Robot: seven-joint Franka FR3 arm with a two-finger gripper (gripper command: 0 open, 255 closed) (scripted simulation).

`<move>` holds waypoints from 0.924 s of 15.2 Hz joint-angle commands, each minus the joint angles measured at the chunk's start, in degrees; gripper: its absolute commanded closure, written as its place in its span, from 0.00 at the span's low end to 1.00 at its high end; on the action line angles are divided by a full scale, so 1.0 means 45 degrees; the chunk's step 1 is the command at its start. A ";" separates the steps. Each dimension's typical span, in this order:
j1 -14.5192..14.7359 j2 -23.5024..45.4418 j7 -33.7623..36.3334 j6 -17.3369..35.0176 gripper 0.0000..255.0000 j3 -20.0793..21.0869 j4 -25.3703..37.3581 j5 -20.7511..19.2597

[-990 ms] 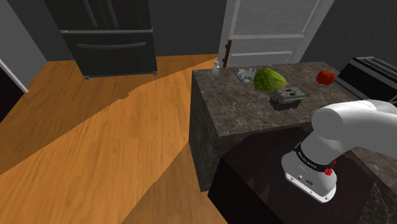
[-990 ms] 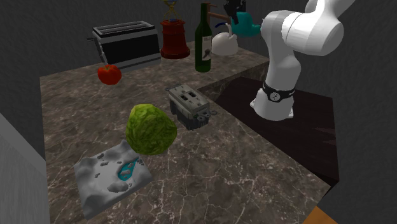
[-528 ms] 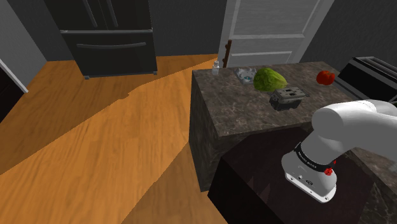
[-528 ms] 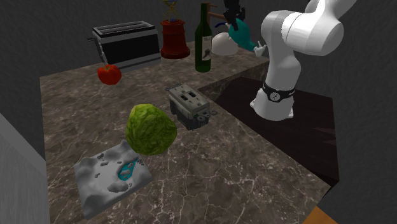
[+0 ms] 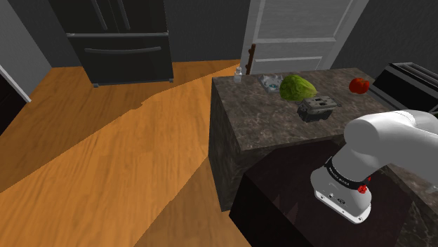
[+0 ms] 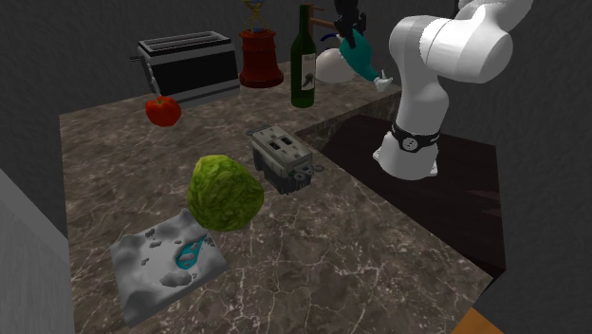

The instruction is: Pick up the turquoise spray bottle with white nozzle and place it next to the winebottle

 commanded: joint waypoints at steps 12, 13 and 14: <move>0.0818 -0.3731 0.1322 -0.0935 1.00 -0.0837 -0.0257 -0.2465; 0.0868 -0.3906 0.1386 -0.1082 1.00 -0.0760 -0.0241 -0.2545; 0.0672 -0.4014 0.1269 -0.1111 0.00 -0.0809 -0.0378 -0.2678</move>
